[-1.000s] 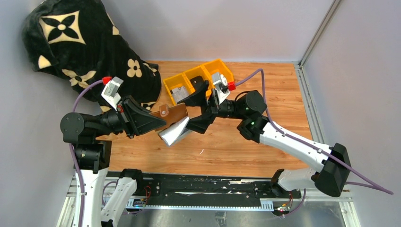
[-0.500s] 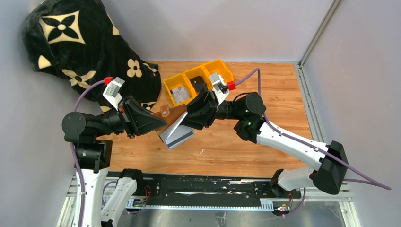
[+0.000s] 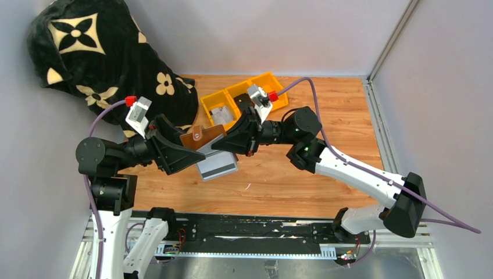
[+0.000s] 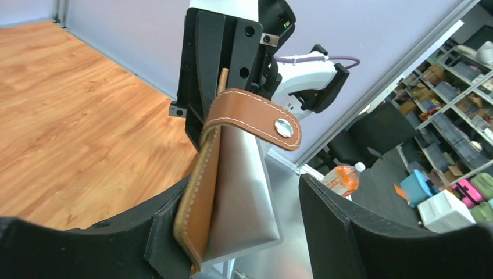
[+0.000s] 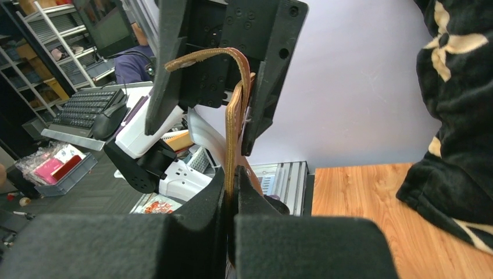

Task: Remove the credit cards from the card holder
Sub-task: Open the card holder at the center of the board.

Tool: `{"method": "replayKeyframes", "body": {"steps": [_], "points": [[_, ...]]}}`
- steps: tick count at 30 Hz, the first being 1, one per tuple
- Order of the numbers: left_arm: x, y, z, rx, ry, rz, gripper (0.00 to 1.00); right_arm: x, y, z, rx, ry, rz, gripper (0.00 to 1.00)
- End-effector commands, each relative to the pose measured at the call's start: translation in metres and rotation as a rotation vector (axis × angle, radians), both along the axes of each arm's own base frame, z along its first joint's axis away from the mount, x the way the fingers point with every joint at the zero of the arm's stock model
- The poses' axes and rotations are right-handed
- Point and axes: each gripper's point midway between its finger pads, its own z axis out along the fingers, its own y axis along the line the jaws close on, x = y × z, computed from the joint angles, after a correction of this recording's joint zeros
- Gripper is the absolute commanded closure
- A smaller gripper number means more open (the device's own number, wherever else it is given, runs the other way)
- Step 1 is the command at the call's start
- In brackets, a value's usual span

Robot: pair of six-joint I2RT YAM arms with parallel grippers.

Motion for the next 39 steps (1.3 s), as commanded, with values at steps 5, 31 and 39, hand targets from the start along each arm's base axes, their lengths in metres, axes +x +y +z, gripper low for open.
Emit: {"method": "replayKeyframes", "body": {"steps": [5,31,39], "points": [[-0.009,0.004,-0.002,0.028,-0.108,0.072,0.35,-0.003,-0.013,0.031,0.023,0.039,-0.054,1.0],[-0.005,0.005,-0.045,0.164,-0.094,0.019,1.0,-0.026,0.004,-0.014,-0.305,-0.066,0.18,0.4],[-0.011,0.004,-0.045,0.172,-0.102,-0.028,1.0,-0.031,-0.007,-0.035,-0.444,-0.149,0.231,0.4]]}}
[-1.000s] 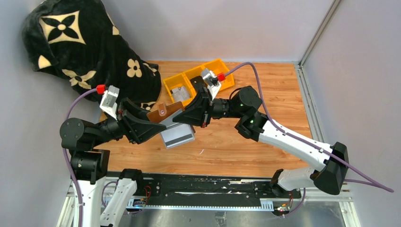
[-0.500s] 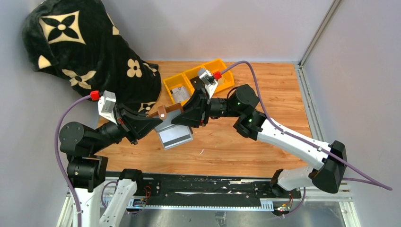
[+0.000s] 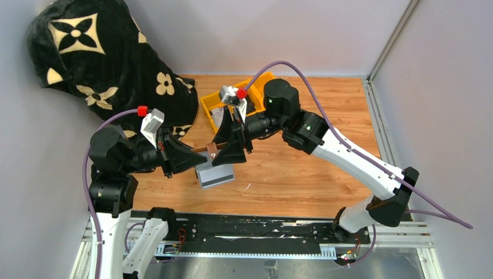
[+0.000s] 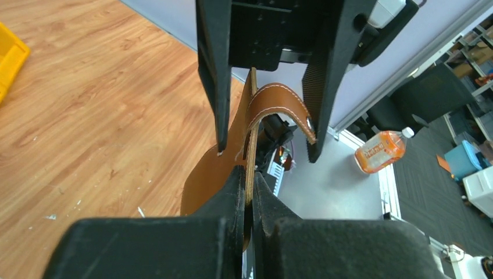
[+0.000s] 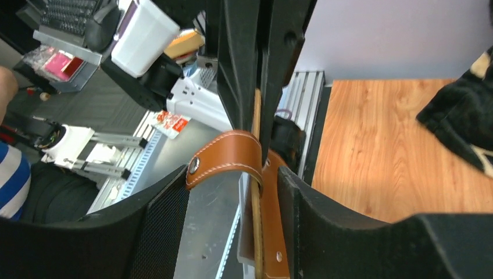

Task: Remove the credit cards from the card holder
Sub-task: Open the card holder at the center of the board.

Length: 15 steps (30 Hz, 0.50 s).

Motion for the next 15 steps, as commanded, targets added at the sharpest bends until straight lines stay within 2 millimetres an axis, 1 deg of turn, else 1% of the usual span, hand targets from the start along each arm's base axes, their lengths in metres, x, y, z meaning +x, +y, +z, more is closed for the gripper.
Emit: {"method": "replayKeyframes", "body": {"steps": [1,5,6,9,10,13,15], "points": [[-0.017,-0.002,0.012,0.003,-0.062,-0.067,1.0,-0.017,-0.015,-0.02,-0.094,-0.064,0.087,0.4],[-0.02,-0.002,0.013,0.002,-0.063,-0.081,1.0,-0.016,-0.016,-0.022,-0.107,-0.084,0.093,0.4],[-0.021,-0.002,0.013,0.001,-0.064,-0.088,1.0,-0.015,-0.015,-0.022,-0.106,-0.089,0.093,0.41],[-0.024,-0.002,0.013,0.001,-0.062,-0.102,1.0,-0.015,-0.012,-0.02,-0.107,-0.094,0.099,0.49],[-0.024,-0.002,0.012,0.001,-0.061,-0.105,1.0,-0.017,-0.01,-0.02,-0.114,-0.091,0.102,0.55],[-0.026,-0.002,0.011,0.001,-0.061,-0.11,1.0,-0.018,-0.003,-0.02,-0.116,-0.108,0.123,0.68],[-0.026,-0.002,0.01,0.001,-0.058,-0.11,1.0,-0.02,0.003,-0.023,-0.132,-0.097,0.143,0.7]]}}
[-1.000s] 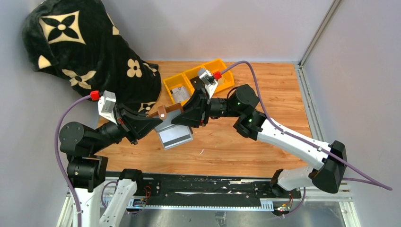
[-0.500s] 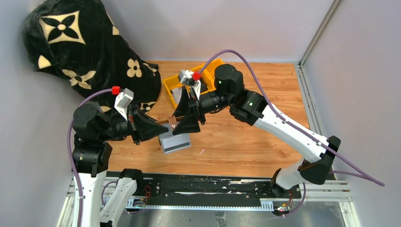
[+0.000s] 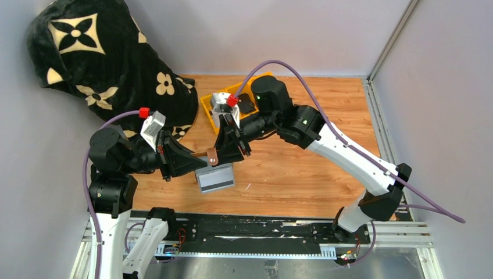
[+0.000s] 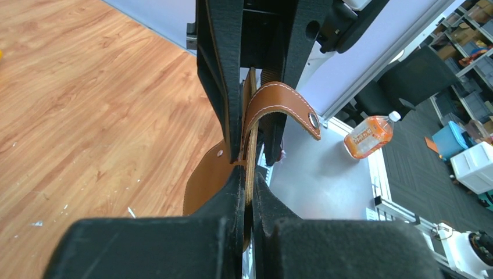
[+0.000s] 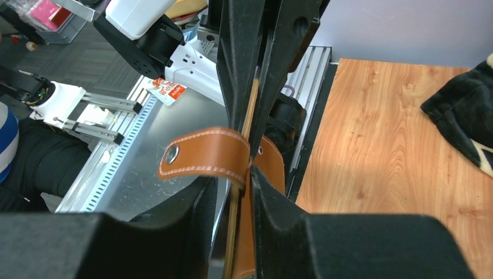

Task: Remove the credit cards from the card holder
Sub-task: Open the card holder at the center of the board.

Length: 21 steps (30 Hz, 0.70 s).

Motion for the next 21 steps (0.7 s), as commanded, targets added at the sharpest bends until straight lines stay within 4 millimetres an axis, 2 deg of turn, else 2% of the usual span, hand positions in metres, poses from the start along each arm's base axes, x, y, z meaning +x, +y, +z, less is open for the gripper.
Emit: {"method": "replayKeyframes", "body": {"steps": [1,3,5,7,9,10,11,12,15,17,21], "points": [[-0.012,0.0,0.009,-0.004,-0.043,-0.035,1.0,-0.014,0.007,-0.005,-0.037,0.0,0.071,0.69],[-0.012,-0.001,0.008,-0.003,-0.042,-0.039,1.0,-0.018,0.012,-0.01,-0.06,-0.005,0.092,0.64],[-0.013,0.0,0.007,-0.002,-0.044,-0.041,1.0,-0.017,0.016,-0.014,-0.086,-0.029,0.081,0.64],[-0.013,0.0,0.006,0.0,-0.049,-0.04,1.0,-0.013,0.019,-0.021,-0.121,-0.032,0.07,0.74],[-0.013,0.0,0.006,0.003,-0.06,-0.032,1.0,-0.011,0.02,-0.024,-0.136,-0.037,0.062,0.97],[-0.011,0.0,0.006,0.006,-0.064,-0.02,0.95,-0.009,0.02,-0.024,-0.136,-0.043,0.052,1.0],[-0.01,0.001,0.006,0.008,-0.07,-0.009,0.81,-0.008,0.02,-0.022,-0.126,-0.051,0.041,1.0],[-0.007,0.001,0.005,0.009,-0.076,0.009,0.59,-0.005,0.021,-0.017,-0.107,-0.061,0.024,1.0],[0.0,0.004,0.002,0.014,-0.078,0.072,0.21,0.0,0.022,0.002,-0.029,-0.057,-0.012,1.0],[0.01,0.007,-0.001,0.011,-0.07,0.146,0.1,0.001,0.017,0.018,0.046,-0.042,-0.034,1.0],[0.021,0.009,-0.007,-0.049,-0.014,0.222,0.03,0.003,0.007,0.047,0.2,-0.012,-0.075,1.0]]}}
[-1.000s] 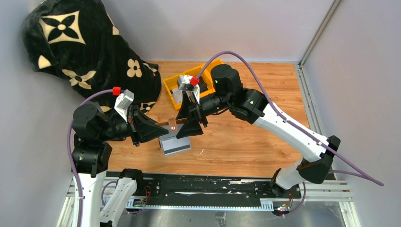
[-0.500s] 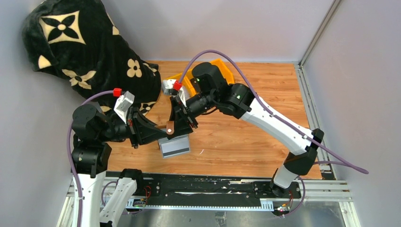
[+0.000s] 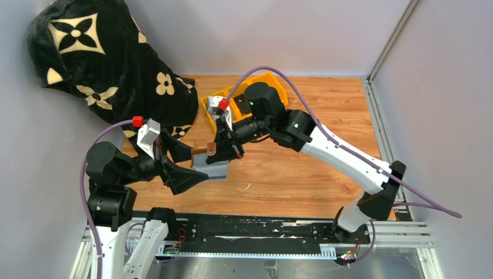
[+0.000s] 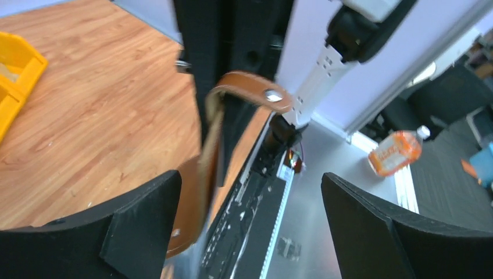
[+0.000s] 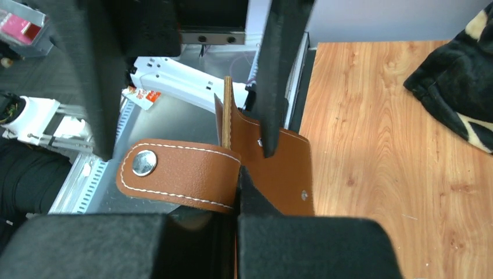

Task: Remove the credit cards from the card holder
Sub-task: Open the card holder at the center of the board.

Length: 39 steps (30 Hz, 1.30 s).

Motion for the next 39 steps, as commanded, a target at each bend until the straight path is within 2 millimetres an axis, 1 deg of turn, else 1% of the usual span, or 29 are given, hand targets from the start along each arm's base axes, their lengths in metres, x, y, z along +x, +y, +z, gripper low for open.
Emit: {"method": "replayKeyframes", "body": {"steps": [1,3,7,8,9,11,13,16,18,22,27,29,34,35,39], "points": [[0.024,0.005,-0.004,-0.068,0.051,0.137,0.01,-0.012,-0.019,0.08,0.299,-0.019,-0.011,1.0],[0.03,0.007,-0.006,-0.083,0.046,0.18,0.0,-0.015,-0.023,0.089,0.341,-0.016,-0.012,1.0],[0.044,0.016,-0.009,-0.084,0.046,0.287,0.0,-0.019,-0.03,0.095,0.376,-0.008,-0.024,1.0],[0.048,0.018,-0.011,-0.087,0.052,0.316,0.0,-0.02,-0.034,0.101,0.402,-0.011,-0.034,1.0],[0.049,0.019,-0.011,-0.09,0.056,0.323,0.0,-0.019,-0.034,0.1,0.406,-0.002,-0.045,1.0],[0.045,0.015,-0.013,-0.101,0.064,0.288,0.0,-0.019,-0.038,0.107,0.448,0.004,-0.069,1.0],[0.035,0.009,-0.01,-0.135,0.085,0.216,0.0,-0.018,-0.04,0.114,0.492,0.022,-0.094,1.0],[0.02,0.0,-0.004,-0.223,0.148,0.11,0.0,-0.011,-0.041,0.124,0.562,0.055,-0.144,1.0],[0.013,-0.002,-0.002,-0.244,0.159,0.068,0.0,-0.006,-0.041,0.127,0.609,0.081,-0.178,1.0],[0.008,-0.003,-0.005,-0.245,0.189,0.043,0.02,0.002,-0.042,0.131,0.669,0.123,-0.231,1.0],[0.005,-0.003,0.002,-0.265,0.16,0.04,0.05,0.011,-0.043,0.13,0.723,0.164,-0.296,1.0],[0.007,-0.002,0.002,-0.276,0.157,0.053,0.09,0.013,-0.043,0.127,0.73,0.177,-0.32,1.0],[0.016,0.0,0.005,-0.298,0.14,0.097,0.23,0.018,-0.043,0.116,0.745,0.208,-0.378,1.0],[0.018,0.001,0.006,-0.3,0.136,0.11,0.28,0.019,-0.044,0.114,0.75,0.213,-0.394,1.0],[0.031,0.005,0.002,-0.29,0.142,0.181,0.5,0.022,-0.049,0.108,0.769,0.224,-0.436,1.0]]}}
